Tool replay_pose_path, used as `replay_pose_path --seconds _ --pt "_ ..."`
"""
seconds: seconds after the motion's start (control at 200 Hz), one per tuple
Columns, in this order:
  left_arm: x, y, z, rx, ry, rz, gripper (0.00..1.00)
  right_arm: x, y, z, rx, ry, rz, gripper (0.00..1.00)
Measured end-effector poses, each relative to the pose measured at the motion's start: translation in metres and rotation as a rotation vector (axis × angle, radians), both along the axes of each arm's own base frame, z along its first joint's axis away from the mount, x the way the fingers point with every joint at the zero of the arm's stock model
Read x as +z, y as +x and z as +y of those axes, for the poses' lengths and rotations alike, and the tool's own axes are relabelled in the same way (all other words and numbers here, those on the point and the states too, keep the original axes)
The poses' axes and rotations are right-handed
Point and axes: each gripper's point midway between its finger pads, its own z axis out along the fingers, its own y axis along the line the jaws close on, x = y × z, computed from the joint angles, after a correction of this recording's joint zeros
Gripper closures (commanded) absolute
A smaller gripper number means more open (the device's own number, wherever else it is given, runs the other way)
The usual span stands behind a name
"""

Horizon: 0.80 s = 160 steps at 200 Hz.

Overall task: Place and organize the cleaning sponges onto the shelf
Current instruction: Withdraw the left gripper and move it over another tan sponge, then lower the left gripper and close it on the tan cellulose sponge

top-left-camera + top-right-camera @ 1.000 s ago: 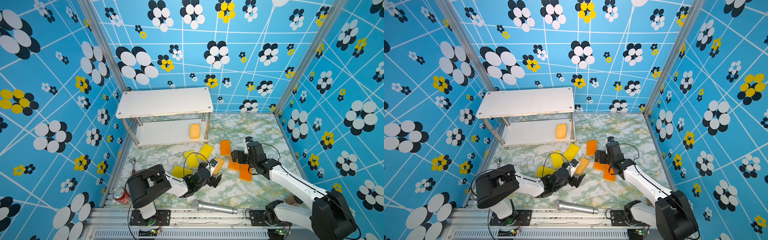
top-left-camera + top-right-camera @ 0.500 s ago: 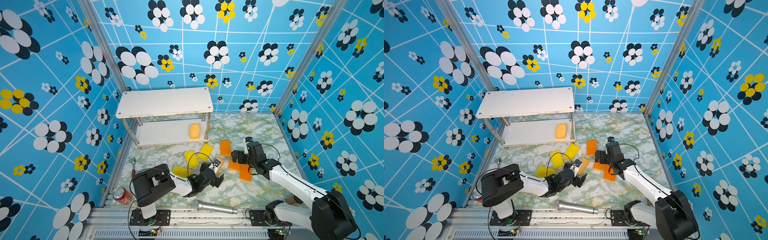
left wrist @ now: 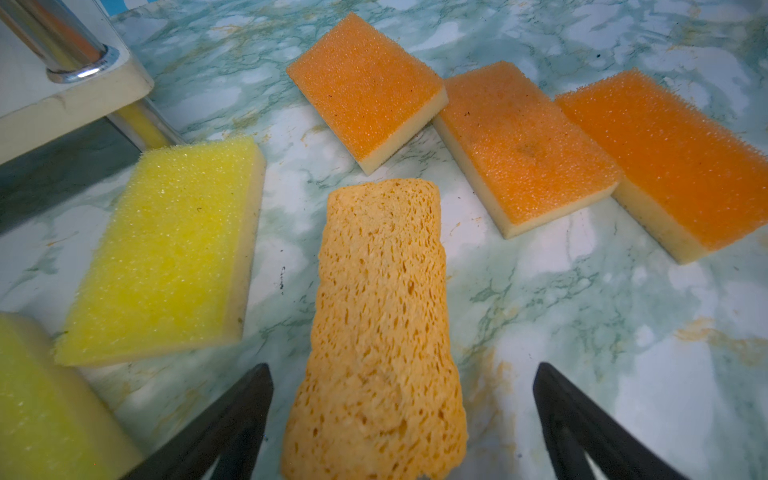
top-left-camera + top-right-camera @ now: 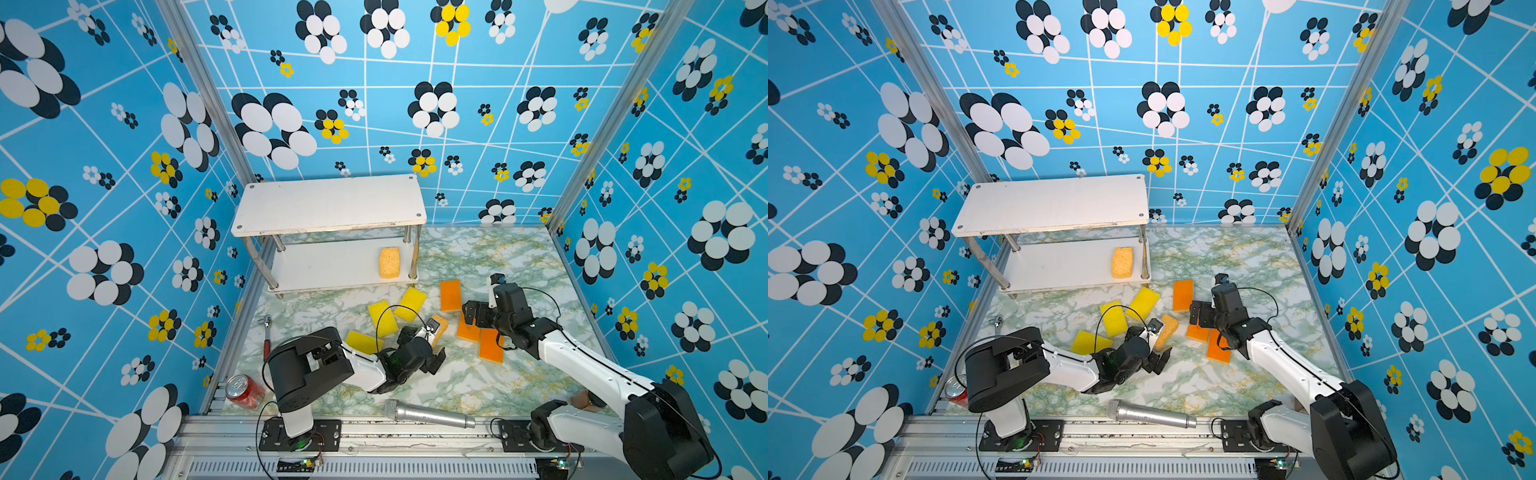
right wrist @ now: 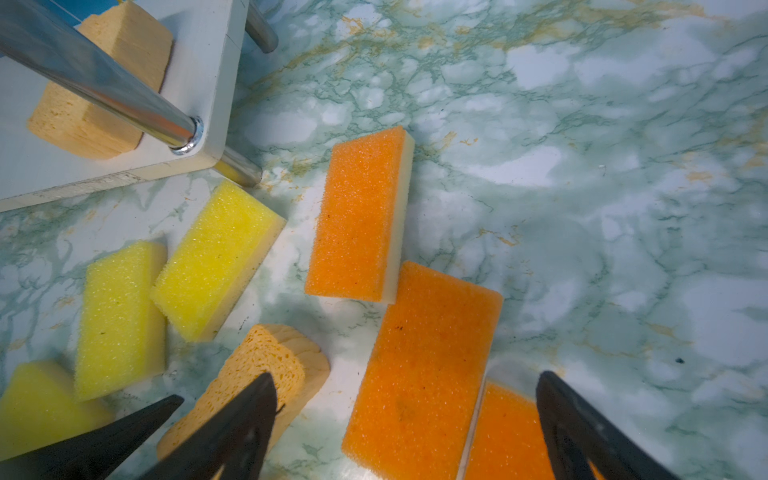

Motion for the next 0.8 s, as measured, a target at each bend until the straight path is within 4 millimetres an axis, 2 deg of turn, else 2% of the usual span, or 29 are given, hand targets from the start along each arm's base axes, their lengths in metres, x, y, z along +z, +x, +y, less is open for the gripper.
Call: replay_pose_path --seconds 0.37,0.8 --pt "-0.012 0.015 0.011 0.053 -0.019 0.055 0.04 -0.004 0.0 0.0 -0.001 -0.003 0.011 0.01" --pt "-0.017 0.014 0.008 0.047 -0.014 0.079 0.19 -0.008 0.0 0.0 -0.001 -0.009 0.024 0.01"
